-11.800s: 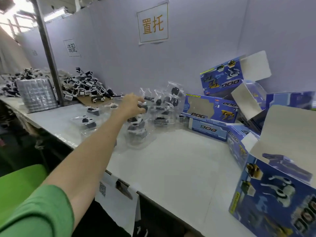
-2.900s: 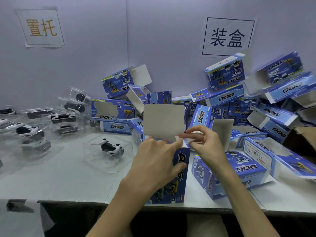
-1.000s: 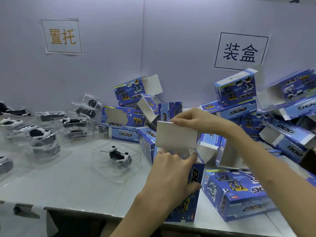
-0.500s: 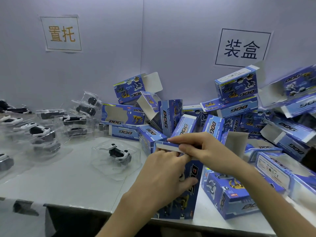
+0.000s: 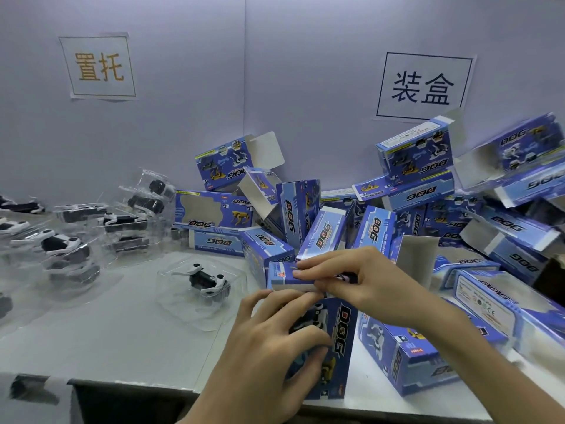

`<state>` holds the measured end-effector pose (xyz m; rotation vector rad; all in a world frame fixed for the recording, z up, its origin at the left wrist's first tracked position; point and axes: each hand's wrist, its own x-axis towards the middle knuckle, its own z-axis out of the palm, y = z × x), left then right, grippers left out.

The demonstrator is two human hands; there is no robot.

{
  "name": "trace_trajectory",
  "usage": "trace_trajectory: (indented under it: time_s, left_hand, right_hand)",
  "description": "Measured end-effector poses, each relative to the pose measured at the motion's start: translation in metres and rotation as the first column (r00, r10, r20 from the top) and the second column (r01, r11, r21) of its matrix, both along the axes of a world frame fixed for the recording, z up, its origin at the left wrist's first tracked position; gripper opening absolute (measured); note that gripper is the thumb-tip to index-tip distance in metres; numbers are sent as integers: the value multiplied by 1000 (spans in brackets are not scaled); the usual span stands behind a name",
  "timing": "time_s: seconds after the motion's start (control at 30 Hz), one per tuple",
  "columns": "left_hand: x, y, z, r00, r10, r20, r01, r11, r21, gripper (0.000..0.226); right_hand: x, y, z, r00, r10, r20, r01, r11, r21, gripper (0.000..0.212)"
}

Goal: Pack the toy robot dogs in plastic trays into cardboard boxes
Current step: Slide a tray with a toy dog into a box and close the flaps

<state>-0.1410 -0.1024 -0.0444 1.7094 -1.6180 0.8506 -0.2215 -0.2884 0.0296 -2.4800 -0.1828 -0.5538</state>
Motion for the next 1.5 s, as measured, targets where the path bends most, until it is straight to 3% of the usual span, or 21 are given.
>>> trace_trajectory:
  time_s: [0.17,0.37,0.57,0.77,1.13,1.37,1.5]
  left_hand:
    - [1,3,-1,999,-29,-44,29,1000,4,12]
    - [2,1,-13,996,-46,-76,50,998,45,17]
    - [5,7,-18,983,-130,-126,133,991,16,15]
    - [12,9,-20,969,-202,-140,200,979,-30,13]
    - [7,8,-20,963,-183,-196,175,983,-55,13]
    - [11,5,-21,960,-186,-210,183,983,-36,12]
    - [13,4,-22,955,-181,-235,181,983,-21,12]
  right_hand:
    - [-3,0,4,999,22,-42,-25,998,-61,33]
    - [2,-7,9,996,57,-73,-52,996,68,32]
    - [1,-10,17,985,127,-118,-117,989,85,30]
    - [4,-9,20,984,97,-153,-99,995,-10,28]
    - [6,-7,20,990,48,-130,-55,997,-52,32]
    - [5,2,7,1000,-25,-11,22,981,-191,28]
    - [-2,4,1,997,-23,-75,8,981,-195,41]
